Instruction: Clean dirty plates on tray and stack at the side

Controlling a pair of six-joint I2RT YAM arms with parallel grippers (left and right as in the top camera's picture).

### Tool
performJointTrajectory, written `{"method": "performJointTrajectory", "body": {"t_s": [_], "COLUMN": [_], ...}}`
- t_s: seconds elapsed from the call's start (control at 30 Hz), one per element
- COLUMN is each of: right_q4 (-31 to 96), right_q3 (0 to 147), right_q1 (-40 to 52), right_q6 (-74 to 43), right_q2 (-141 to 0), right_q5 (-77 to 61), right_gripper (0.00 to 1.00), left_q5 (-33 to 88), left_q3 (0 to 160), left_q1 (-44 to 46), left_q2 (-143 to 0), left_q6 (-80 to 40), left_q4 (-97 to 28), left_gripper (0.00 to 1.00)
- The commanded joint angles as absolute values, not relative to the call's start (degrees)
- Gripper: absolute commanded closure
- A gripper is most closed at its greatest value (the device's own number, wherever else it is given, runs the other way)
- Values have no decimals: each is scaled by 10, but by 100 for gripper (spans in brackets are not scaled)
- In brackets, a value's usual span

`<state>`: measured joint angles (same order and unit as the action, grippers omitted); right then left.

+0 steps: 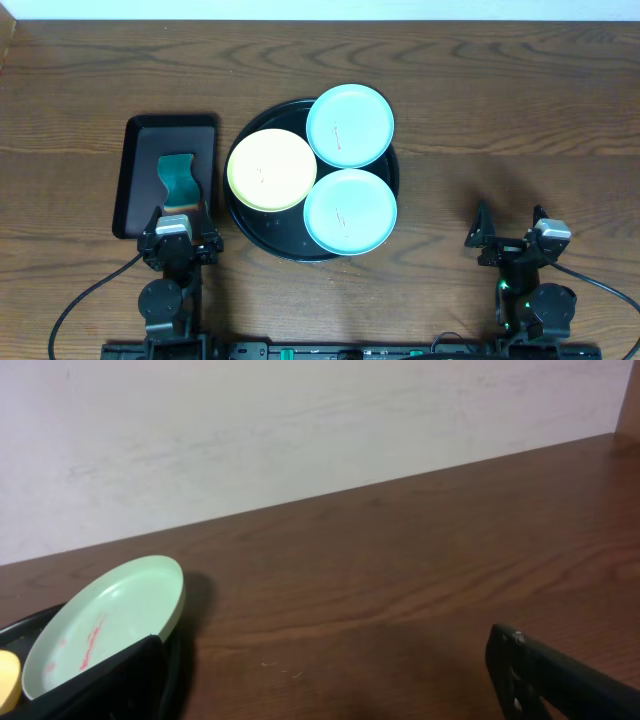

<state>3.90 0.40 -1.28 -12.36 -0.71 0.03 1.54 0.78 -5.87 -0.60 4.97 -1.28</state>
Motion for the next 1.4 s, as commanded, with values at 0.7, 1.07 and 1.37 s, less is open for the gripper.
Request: {"method": "performJointTrajectory", "body": {"t_s": [0.7,1.07,1.37], "right_q4": [-25,-40,-15], "right_q3": [3,54,225], "right_q1": [-18,-18,-18], "right_q6": [-112,-33,10], "right_q2": [-3,-15,-184], "right_q5": [68,35,-8], "right_gripper": [1,1,1], "left_q5": [9,-36,-45], "left_q3": [2,80,240], "left_q1": [-57,-58,-58], "left_q2": [-3,-37,-203], "left_q6": [59,57,58], "left_q4": [-31,1,-24], "left_gripper": [23,23,23]}}
